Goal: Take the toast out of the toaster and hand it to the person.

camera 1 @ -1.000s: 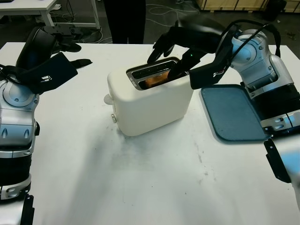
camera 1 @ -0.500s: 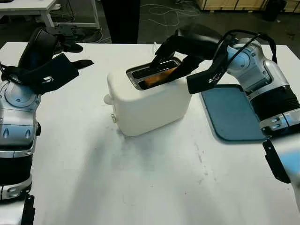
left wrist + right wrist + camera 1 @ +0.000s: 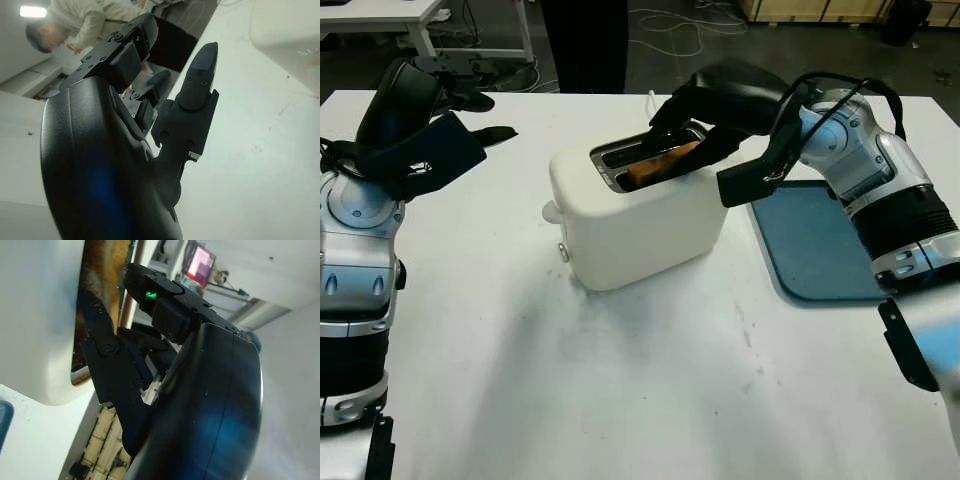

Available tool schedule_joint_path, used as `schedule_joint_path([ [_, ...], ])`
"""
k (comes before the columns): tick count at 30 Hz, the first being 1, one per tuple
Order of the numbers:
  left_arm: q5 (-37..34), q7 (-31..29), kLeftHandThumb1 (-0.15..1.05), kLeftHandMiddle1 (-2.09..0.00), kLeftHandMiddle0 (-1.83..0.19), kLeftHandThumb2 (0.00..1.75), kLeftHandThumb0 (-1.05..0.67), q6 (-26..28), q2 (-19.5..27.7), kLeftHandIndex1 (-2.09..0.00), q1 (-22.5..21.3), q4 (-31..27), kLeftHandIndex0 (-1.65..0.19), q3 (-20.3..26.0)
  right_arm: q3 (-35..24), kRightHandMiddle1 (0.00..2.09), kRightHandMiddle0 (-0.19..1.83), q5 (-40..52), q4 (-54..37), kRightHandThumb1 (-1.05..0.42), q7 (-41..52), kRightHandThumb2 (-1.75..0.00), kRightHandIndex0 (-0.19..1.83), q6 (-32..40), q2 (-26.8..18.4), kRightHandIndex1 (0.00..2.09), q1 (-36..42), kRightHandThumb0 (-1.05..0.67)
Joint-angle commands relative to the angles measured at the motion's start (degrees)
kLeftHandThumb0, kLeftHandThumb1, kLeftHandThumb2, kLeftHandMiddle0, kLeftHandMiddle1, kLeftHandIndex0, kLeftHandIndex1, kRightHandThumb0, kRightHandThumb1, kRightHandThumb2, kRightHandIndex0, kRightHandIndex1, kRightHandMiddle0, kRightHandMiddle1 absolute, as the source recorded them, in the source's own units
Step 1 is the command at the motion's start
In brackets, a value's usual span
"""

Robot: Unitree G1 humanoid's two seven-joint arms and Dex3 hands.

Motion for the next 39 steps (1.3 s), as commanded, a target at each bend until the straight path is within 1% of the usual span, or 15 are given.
schedule_joint_path([
  [1,-0.16,-0.08,0.84,-0.58,-0.52,0.0,-0.27,0.3,-0.07,-0.01,0.7,-0.66,-0.72,0.26,1.59,0.1,1.19,-1.24,0.19,-0.69,2.57,-0.01,0.93,-0.94,-0.19,0.88,0.36,-0.36],
  [7,-0.2,-0.21,0.85,-0.58,-0.52,0.0,-0.26,0.56,-0.01,-0.01,0.75,-0.81,-0.72,0.25,3.56,0.14,1.26,-1.79,-1.84,-0.75,9.9,-0.01,0.9,4.2,-0.67,0.99,-0.17,-0.41],
  [10,-0.17,-0.14,0.84,-0.57,-0.51,0.0,-0.26,0.8,-0.08,0.0,0.77,-0.71,-0.72,0.24,4.11,0.17,1.28,-2.21,-2.0,-0.75,10.61,-0.01,0.86,5.09,-0.64,0.97,-0.04,-0.4],
  [13,-0.16,-0.1,0.85,-0.57,-0.51,0.0,-0.28,0.34,0.01,0.0,0.83,-0.48,-0.72,0.21,4.49,0.22,1.28,-2.66,-1.89,-0.76,9.91,0.0,0.8,4.69,-0.84,0.99,0.32,-0.46],
  [14,-0.12,-0.09,0.85,-0.57,-0.51,0.0,-0.29,0.15,0.06,0.0,0.82,-0.43,-0.72,0.19,4.68,0.43,1.21,-3.14,-1.81,-0.78,9.13,0.0,0.81,4.07,-1.03,1.11,0.42,-0.5],
  [15,-0.19,-0.03,0.85,-0.57,-0.52,0.0,-0.3,-0.02,0.0,0.0,0.82,-0.35,-0.72,0.23,4.72,0.86,1.02,-3.54,-1.74,-0.81,7.98,0.0,0.81,3.26,-1.19,1.22,0.6,-0.54],
  [17,-0.07,0.12,0.85,-0.58,-0.52,0.0,-0.31,-0.15,-0.03,0.0,0.82,-0.27,-0.72,0.19,4.98,1.17,0.89,-5.34,-1.72,-0.87,4.07,-0.02,0.87,1.39,-1.67,1.31,0.89,-0.57],
  [19,-0.28,0.11,0.85,-0.58,-0.52,0.0,-0.31,-0.42,-0.11,0.0,0.85,-0.11,-0.72,0.28,4.87,1.22,0.87,-7.92,-1.77,-0.91,-2.24,-0.06,0.9,-0.44,-2.02,1.34,1.45,-0.59],
  [20,-0.46,0.1,0.85,-0.58,-0.52,0.0,-0.31,-0.42,-0.22,0.0,0.86,-0.09,-0.72,0.37,4.78,1.13,0.88,-8.96,-1.53,-0.91,-5.2,-0.12,0.95,-1.56,-2.13,1.37,1.54,-0.6],
  [21,-0.5,0.04,0.85,-0.58,-0.52,0.0,-0.3,-0.14,-0.26,0.0,0.85,-0.23,-0.72,0.36,4.56,1.17,0.91,-9.92,-1.09,-0.92,-8.71,-0.23,1.01,-3.08,-2.2,1.53,1.59,-0.59],
  [24,-0.22,-0.01,0.85,-0.58,-0.52,0.0,-0.31,0.16,-0.07,0.0,0.85,-0.45,-0.72,0.11,4.03,1.63,0.83,-11.75,0.23,-0.92,-15.55,-0.4,1.11,-5.69,-2.27,1.72,1.25,-0.54],
  [25,-0.22,0.0,0.85,-0.58,-0.52,0.0,-0.31,0.22,-0.09,0.0,0.85,-0.51,-0.72,0.08,3.73,1.68,0.82,-12.12,0.51,-0.92,-17.08,-0.44,1.13,-5.9,-2.23,1.73,1.09,-0.52],
  [26,-0.22,0.0,0.85,-0.59,-0.52,0.0,-0.32,0.34,-0.12,0.0,0.86,-0.56,-0.72,0.07,3.42,1.72,0.82,-12.41,0.79,-0.92,-18.69,-0.48,1.14,-6.05,-2.15,1.74,1.02,-0.49],
  [33,-0.17,-0.09,0.85,-0.58,-0.5,0.0,-0.28,0.98,-0.11,0.0,1.05,-0.93,-0.71,0.03,1.58,1.75,0.79,-12.43,4.79,-0.92,-28.0,-0.44,1.11,-6.83,-1.39,1.75,-0.97,-0.42],
  [39,0.09,-0.16,0.86,-0.59,-0.51,0.0,-0.27,0.92,0.1,0.0,1.07,-1.07,-0.71,-0.12,-1.25,1.75,0.79,-8.72,8.62,-0.92,-27.87,-0.43,1.09,-6.6,-0.77,1.75,-3.28,-0.43],
])
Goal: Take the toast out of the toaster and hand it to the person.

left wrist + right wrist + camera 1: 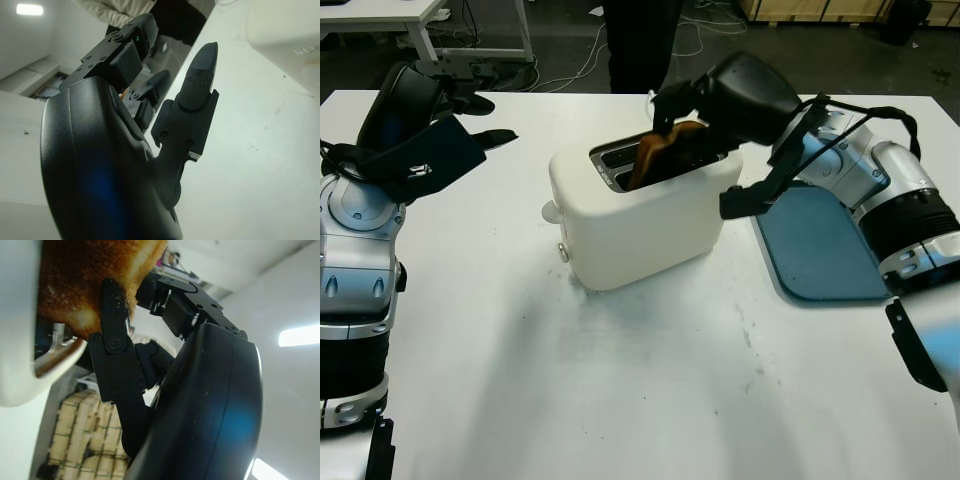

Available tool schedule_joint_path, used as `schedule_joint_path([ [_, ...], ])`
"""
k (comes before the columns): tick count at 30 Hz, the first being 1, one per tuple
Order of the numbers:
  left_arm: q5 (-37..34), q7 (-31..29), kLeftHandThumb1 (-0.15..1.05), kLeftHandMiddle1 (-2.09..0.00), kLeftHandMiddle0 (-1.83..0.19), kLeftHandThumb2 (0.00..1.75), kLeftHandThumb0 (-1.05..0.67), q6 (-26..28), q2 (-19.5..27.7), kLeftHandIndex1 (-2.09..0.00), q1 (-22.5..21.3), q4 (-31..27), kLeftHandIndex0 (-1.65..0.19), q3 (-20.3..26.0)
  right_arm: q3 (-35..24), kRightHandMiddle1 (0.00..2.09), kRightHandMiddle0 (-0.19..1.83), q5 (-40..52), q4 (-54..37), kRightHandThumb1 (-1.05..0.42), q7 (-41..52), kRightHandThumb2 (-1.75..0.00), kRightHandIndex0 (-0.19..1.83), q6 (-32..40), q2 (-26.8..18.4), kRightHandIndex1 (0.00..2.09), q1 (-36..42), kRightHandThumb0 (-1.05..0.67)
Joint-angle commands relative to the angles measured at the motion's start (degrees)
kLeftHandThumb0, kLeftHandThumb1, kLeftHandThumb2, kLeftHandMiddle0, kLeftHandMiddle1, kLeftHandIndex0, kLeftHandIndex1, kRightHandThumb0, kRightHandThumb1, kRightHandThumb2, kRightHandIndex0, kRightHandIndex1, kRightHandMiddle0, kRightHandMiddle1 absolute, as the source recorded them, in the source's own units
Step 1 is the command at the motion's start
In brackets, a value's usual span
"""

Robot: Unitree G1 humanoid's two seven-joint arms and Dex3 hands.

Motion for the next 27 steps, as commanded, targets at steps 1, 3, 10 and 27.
schedule_joint_path([
  [1,0.23,-0.17,0.86,-0.59,-0.51,0.0,-0.27,0.26,0.12,0.0,0.6,-0.71,-0.71,-0.13,-1.86,1.75,0.77,2.47,1.54,-0.92,0.46,-0.43,1.06,0.66,0.5,1.75,-2.19,-0.43],
  [3,0.11,-0.25,0.86,-0.59,-0.51,0.0,-0.28,0.44,0.01,0.0,0.51,-0.69,-0.71,-0.11,-2.99,1.75,0.75,3.96,3.18,-0.92,1.59,-0.42,1.04,1.02,0.54,1.75,-3.08,-0.43],
  [10,0.49,-0.48,0.86,-0.58,-0.5,0.0,-0.28,1.15,0.25,0.0,0.34,-0.9,-0.7,-0.38,-10.08,1.75,0.67,16.18,9.45,-0.92,11.32,-0.39,0.96,3.42,1.69,1.75,-6.68,-0.43],
  [27,0.49,-0.96,0.86,-0.58,-0.5,0.0,-0.3,1.15,0.3,0.0,0.01,-0.75,-0.7,-0.47,-22.05,1.75,0.68,26.32,20.44,-0.92,8.47,-0.33,0.94,17.47,1.23,1.75,-10.83,-0.27],
])
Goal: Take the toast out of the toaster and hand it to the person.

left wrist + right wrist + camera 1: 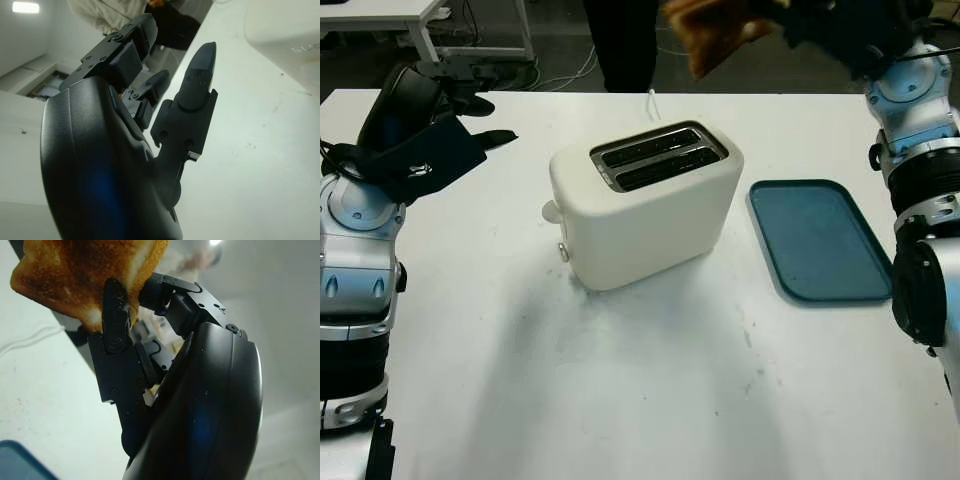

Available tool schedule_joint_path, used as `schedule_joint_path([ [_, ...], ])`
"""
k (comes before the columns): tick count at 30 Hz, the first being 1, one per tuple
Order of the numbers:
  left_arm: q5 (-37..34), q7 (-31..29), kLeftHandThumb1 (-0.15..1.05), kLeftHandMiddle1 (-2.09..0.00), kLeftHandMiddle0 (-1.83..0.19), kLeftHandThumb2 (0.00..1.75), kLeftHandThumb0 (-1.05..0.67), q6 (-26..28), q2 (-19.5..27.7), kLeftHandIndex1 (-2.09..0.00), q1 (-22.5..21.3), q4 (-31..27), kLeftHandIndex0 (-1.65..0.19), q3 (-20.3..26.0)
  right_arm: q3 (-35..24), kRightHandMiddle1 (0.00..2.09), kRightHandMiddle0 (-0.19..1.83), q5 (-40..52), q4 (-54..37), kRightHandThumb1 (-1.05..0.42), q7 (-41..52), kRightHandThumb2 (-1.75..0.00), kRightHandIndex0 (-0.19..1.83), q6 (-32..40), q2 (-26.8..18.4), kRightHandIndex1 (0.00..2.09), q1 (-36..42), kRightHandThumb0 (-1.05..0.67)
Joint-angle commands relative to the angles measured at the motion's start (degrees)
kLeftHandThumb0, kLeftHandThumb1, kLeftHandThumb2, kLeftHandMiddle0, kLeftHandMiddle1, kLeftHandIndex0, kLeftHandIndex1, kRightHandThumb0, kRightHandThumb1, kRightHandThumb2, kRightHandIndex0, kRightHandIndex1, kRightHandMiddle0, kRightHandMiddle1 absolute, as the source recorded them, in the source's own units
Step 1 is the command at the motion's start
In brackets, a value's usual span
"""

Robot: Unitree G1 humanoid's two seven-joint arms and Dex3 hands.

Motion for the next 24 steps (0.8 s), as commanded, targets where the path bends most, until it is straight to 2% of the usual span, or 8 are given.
schedule_joint_path([
  [1,0.18,-0.21,0.86,-0.58,-0.51,0.0,-0.31,-0.13,0.25,0.0,0.02,-0.17,-0.7,-0.32,-1.36,1.75,0.68,1.43,1.66,-0.92,-2.15,-0.32,0.93,2.18,-0.39,1.75,-1.52,-0.26],
  [4,0.29,-0.19,0.86,-0.58,-0.51,0.0,-0.3,-0.1,0.26,0.0,0.09,-0.26,-0.7,-0.38,-1.96,1.75,0.66,1.34,3.75,-0.92,-5.12,-0.34,0.91,3.86,0.03,1.75,-0.72,-0.27],
  [8,0.21,-0.1,0.86,-0.58,-0.5,0.0,-0.28,0.48,-0.05,0.0,0.05,-0.38,-0.7,-0.39,-4.89,1.74,0.55,4.32,5.56,-0.92,-7.4,-0.31,0.76,7.58,1.95,1.75,0.74,-0.25],
  [15,-0.43,0.1,0.86,-0.58,-0.5,0.0,-0.3,-0.56,-0.33,0.0,0.25,0.3,-0.7,0.03,-6.91,1.75,0.51,5.96,6.64,-0.92,-11.4,-0.31,0.76,11.16,4.17,1.75,2.71,-0.12],
  [17,-0.64,-0.08,0.86,-0.59,-0.5,0.0,-0.3,-0.54,-0.28,0.0,0.23,0.38,-0.7,0.08,-6.97,1.75,0.46,5.78,6.95,-0.92,-11.61,-0.35,0.77,12.1,4.35,1.75,3.08,-0.13],
  [24,-0.85,-0.05,0.86,-0.6,-0.48,0.0,-0.29,-1.55,-0.19,0.0,0.47,0.76,-0.69,0.24,-7.5,1.75,0.43,5.96,7.8,-0.92,-15.75,-0.31,0.78,15.86,5.79,1.75,4.15,-0.14],
])
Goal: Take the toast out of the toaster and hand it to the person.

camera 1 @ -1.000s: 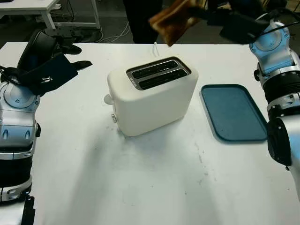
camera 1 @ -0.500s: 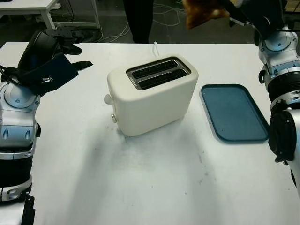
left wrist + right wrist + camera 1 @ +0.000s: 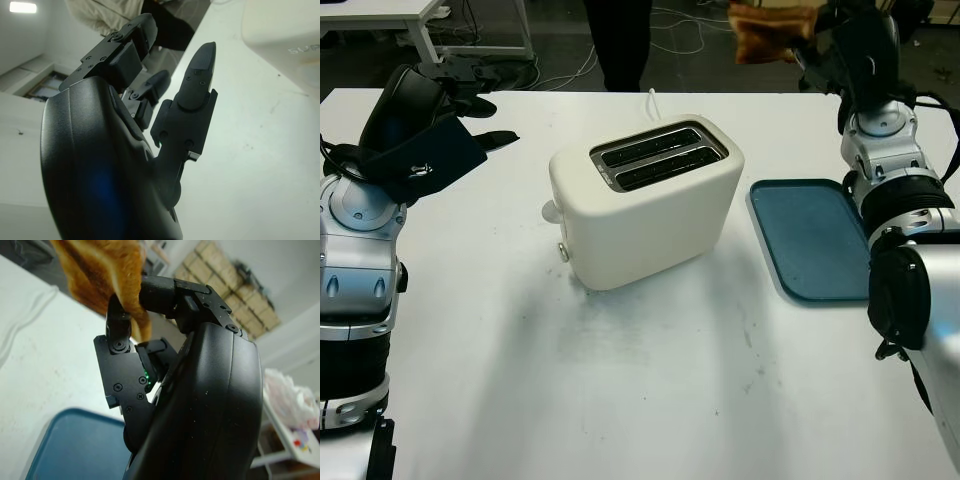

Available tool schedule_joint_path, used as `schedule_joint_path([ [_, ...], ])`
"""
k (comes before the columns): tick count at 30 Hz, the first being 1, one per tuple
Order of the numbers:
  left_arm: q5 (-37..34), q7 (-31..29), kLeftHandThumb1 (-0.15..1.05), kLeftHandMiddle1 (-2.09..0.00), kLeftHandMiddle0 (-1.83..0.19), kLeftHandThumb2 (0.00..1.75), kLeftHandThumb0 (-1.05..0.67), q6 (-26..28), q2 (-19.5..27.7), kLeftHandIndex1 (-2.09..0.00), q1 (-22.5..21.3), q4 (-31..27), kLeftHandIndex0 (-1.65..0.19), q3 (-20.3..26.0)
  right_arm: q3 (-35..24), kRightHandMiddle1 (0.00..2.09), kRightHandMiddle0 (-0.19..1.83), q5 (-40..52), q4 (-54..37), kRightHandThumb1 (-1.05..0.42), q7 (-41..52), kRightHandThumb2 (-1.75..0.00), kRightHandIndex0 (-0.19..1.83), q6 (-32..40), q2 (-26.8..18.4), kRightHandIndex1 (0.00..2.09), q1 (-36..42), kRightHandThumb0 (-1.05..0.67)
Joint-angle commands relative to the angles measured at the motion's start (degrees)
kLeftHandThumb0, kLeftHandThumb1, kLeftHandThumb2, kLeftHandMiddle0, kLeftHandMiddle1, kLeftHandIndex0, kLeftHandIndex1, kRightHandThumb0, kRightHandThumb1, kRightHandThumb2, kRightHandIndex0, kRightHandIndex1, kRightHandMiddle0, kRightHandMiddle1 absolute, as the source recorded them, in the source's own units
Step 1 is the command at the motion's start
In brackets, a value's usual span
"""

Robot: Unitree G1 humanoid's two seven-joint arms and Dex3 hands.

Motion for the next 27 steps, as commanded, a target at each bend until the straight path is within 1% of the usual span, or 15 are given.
schedule_joint_path([
  [1,-0.34,0.02,0.86,-0.61,-0.48,0.0,-0.29,-0.89,0.01,0.0,0.49,0.2,-0.69,0.13,-1.33,1.74,0.4,1.33,0.56,-0.92,-1.19,-0.3,0.75,1.41,1.1,1.75,0.84,-0.13],
  [4,0.1,0.11,0.86,-0.61,-0.48,0.0,-0.31,-0.72,0.09,0.0,0.59,0.09,-0.7,-0.1,-3.07,1.69,0.41,2.92,0.79,-0.92,-1.02,-0.28,0.72,1.79,2.03,1.75,1.64,-0.13],
  [5,0.15,0.08,0.86,-0.61,-0.49,0.0,-0.3,-0.79,0.13,0.0,0.61,0.07,-0.7,-0.14,-3.3,1.44,0.48,3.02,0.86,-0.92,-1.17,-0.27,0.71,2.2,2.21,1.75,1.77,-0.15],
  [6,0.19,0.14,0.86,-0.62,-0.49,0.0,-0.3,-1.03,0.14,-0.01,0.64,0.16,-0.7,-0.16,-3.28,1.29,0.53,2.9,0.89,-0.92,-1.18,-0.27,0.71,2.49,2.33,1.75,1.96,-0.17],
  [7,0.23,0.2,0.86,-0.62,-0.49,0.0,-0.3,-1.05,0.12,-0.01,0.66,0.2,-0.7,-0.15,-3.27,1.06,0.53,2.79,0.96,-0.92,-1.17,-0.28,0.71,3.01,2.41,1.75,2.13,-0.17],
  [8,0.44,0.29,0.85,-0.62,-0.49,0.0,-0.31,-0.93,0.17,-0.01,0.67,0.21,-0.71,-0.21,-3.11,1.18,0.46,2.55,1.08,-0.92,-1.27,-0.32,0.67,3.86,2.42,1.75,2.24,-0.14],
  [9,0.64,0.36,0.85,-0.62,-0.5,0.0,-0.31,-0.75,0.2,-0.01,0.68,0.19,-0.71,-0.28,-2.98,1.45,0.32,2.32,1.18,-0.92,-1.44,-0.34,0.65,4.62,2.43,1.75,2.35,-0.13],
  [10,0.62,0.34,0.85,-0.63,-0.5,0.0,-0.32,-0.54,0.15,-0.01,0.66,0.15,-0.71,-0.24,-2.99,1.6,0.27,2.26,1.26,-0.92,-1.62,-0.34,0.64,5.14,2.49,1.75,2.5,-0.12],
  [11,0.52,0.22,0.85,-0.62,-0.49,0.0,-0.3,-0.22,0.09,-0.01,0.64,0.03,-0.71,-0.19,-3.51,1.68,0.29,2.74,1.34,-0.92,-1.79,-0.35,0.63,5.65,2.67,1.75,2.65,-0.09],
  [14,0.4,0.03,0.85,-0.62,-0.48,0.0,-0.29,-0.12,0.09,-0.01,0.58,0.14,-0.7,-0.13,-5.22,1.74,0.24,4.26,1.29,-0.92,-1.53,-0.35,0.63,5.69,3.29,1.75,3.19,-0.1],
  [16,0.4,0.18,0.85,-0.62,-0.49,0.0,-0.29,-1.16,0.18,-0.01,0.65,0.55,-0.71,-0.1,-5.73,1.74,0.25,4.53,1.23,-0.92,-0.6,-0.35,0.65,5.19,3.45,1.75,3.4,-0.1],
  [22,0.43,0.01,0.85,-0.62,-0.49,0.0,-0.3,-1.03,0.21,-0.01,0.55,0.68,-0.71,-0.26,-7.01,1.75,0.28,5.12,1.3,-0.92,0.62,-0.35,0.66,5.1,4.21,1.75,3.35,-0.07],
  [27,0.43,-0.07,0.85,-0.62,-0.47,0.0,-0.29,0.35,-0.02,0.0,0.54,-0.07,-0.7,-0.25,-7.62,1.75,0.28,5.96,1.4,-0.92,1.08,-0.36,0.66,6.59,4.71,1.75,3.03,-0.09],
])
